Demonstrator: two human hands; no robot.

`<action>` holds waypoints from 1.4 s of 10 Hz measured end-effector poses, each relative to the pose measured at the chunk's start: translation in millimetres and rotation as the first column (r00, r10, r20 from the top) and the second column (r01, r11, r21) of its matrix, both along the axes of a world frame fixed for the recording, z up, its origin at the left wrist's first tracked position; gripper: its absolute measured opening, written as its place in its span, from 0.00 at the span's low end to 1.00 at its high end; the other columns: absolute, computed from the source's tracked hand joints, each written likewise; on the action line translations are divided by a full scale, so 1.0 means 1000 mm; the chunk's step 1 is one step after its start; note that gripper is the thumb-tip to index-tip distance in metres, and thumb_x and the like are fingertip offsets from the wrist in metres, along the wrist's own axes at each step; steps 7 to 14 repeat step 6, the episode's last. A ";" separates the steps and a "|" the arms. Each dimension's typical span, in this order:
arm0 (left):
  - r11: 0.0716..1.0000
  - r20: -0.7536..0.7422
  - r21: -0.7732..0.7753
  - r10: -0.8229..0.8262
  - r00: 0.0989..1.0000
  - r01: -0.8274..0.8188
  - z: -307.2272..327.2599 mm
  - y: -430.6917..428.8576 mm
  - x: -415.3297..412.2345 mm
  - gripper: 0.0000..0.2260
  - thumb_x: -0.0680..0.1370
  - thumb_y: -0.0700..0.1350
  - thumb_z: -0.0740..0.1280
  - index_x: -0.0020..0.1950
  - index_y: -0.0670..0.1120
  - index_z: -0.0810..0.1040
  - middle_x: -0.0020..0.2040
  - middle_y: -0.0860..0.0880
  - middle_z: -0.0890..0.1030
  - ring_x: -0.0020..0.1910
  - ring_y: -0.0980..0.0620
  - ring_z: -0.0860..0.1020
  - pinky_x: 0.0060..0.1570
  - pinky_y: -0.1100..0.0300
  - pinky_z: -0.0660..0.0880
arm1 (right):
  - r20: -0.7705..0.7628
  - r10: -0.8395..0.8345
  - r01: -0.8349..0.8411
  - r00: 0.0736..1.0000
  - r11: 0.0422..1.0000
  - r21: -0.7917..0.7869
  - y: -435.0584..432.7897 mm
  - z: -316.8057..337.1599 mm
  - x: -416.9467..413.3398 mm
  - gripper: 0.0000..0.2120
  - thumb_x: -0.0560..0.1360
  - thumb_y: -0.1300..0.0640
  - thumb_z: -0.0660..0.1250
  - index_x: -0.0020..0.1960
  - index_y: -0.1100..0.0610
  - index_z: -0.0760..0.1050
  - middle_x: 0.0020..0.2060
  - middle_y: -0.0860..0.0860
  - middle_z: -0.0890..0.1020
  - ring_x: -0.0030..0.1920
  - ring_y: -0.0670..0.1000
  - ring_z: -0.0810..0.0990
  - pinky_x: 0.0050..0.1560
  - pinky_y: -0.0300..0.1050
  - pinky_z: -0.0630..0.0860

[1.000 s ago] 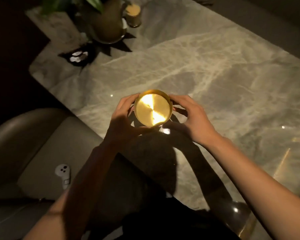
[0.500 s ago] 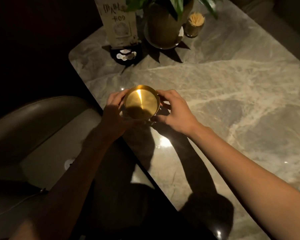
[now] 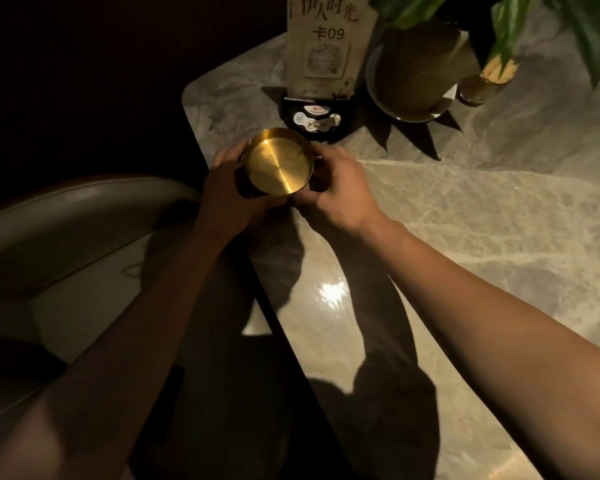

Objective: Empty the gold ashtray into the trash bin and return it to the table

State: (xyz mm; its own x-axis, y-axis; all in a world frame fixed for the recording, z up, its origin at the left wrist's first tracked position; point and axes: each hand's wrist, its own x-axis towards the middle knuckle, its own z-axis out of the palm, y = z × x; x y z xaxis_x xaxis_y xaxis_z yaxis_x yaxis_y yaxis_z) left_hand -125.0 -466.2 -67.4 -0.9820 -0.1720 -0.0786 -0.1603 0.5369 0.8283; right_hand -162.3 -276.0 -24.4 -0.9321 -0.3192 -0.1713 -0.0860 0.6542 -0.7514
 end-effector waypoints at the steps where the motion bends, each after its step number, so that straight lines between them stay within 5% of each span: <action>1: 0.997 -0.023 0.032 0.065 0.998 -0.064 -0.007 -0.004 -0.013 0.43 0.64 0.45 0.83 0.74 0.40 0.67 0.72 0.40 0.70 0.65 0.56 0.68 0.54 0.86 0.62 | -0.008 -0.051 0.050 0.999 0.997 -0.060 -0.015 -0.021 -0.011 0.31 0.69 0.55 0.74 0.69 0.60 0.69 0.61 0.57 0.77 0.61 0.56 0.77 0.64 0.53 0.76; 3: 0.991 -0.035 0.030 0.130 0.991 -0.129 -0.012 -0.002 -0.017 0.43 0.65 0.47 0.82 0.75 0.40 0.67 0.72 0.40 0.70 0.67 0.55 0.68 0.56 0.85 0.61 | 0.001 -0.119 0.118 0.993 0.989 -0.084 -0.026 -0.035 -0.019 0.34 0.71 0.56 0.72 0.73 0.60 0.65 0.65 0.56 0.76 0.65 0.54 0.76 0.66 0.53 0.75; 6: 0.985 -0.011 0.113 0.129 0.992 -0.127 0.000 0.007 -0.008 0.52 0.60 0.62 0.75 0.78 0.42 0.60 0.76 0.42 0.68 0.73 0.50 0.69 0.71 0.54 0.70 | 0.099 -0.102 0.114 0.990 0.986 -0.126 -0.009 -0.017 -0.005 0.30 0.75 0.63 0.68 0.74 0.59 0.63 0.70 0.56 0.73 0.70 0.53 0.72 0.72 0.50 0.68; 14: 0.985 -0.011 0.113 0.129 0.992 -0.127 0.000 0.007 -0.008 0.52 0.60 0.62 0.75 0.78 0.42 0.60 0.76 0.42 0.68 0.73 0.50 0.69 0.71 0.54 0.70 | 0.099 -0.102 0.114 0.990 0.986 -0.126 -0.009 -0.017 -0.005 0.30 0.75 0.63 0.68 0.74 0.59 0.63 0.70 0.56 0.73 0.70 0.53 0.72 0.72 0.50 0.68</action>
